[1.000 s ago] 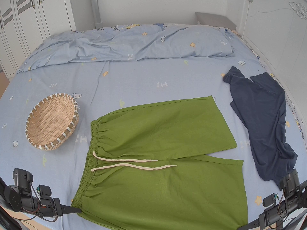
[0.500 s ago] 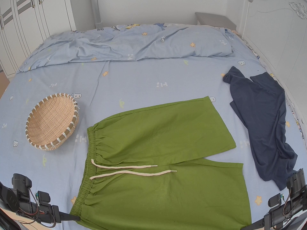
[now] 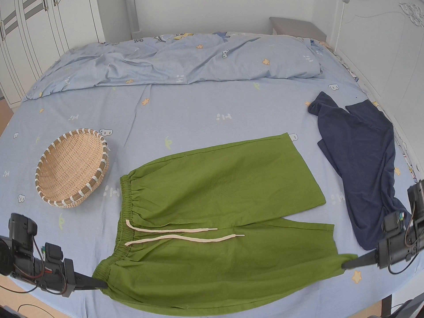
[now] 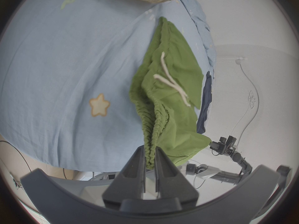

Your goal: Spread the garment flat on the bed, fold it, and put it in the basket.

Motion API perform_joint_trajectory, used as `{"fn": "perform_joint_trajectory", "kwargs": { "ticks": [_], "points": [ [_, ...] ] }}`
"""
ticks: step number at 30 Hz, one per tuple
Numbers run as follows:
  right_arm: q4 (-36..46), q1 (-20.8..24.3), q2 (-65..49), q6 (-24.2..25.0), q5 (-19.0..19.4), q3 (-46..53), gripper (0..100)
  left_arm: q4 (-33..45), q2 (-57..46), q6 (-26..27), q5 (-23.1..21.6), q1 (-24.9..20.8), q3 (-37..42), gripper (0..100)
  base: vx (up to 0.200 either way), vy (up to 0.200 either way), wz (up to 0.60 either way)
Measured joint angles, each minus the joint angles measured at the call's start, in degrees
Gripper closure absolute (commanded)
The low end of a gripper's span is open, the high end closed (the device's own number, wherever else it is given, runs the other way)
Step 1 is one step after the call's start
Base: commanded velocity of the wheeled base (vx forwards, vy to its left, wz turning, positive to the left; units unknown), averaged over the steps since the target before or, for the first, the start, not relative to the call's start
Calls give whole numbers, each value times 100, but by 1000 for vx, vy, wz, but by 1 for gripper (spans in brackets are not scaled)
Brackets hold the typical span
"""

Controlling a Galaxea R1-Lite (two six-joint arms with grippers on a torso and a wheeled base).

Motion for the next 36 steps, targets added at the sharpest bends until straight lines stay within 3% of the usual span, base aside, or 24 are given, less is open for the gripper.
{"fn": "perform_joint_trajectory", "kwargs": {
  "ticks": [6,13,26,36],
  "points": [
    [757,-37,173,9,-2,-1467,100,1002,-271,-800,-2,-350,-1261,100,0,0,0],
    [1453,-56,794,24,-7,-3231,100,1431,-107,-1437,-4,-567,-2428,100,0,0,0],
    [2085,-26,2319,41,-330,-5736,100,1688,1196,-1732,9,-625,-4127,100,0,0,0],
    [2695,-4,3296,72,-441,-7467,100,1963,2035,-1749,20,-575,-4926,100,0,0,0]
  ]
}}
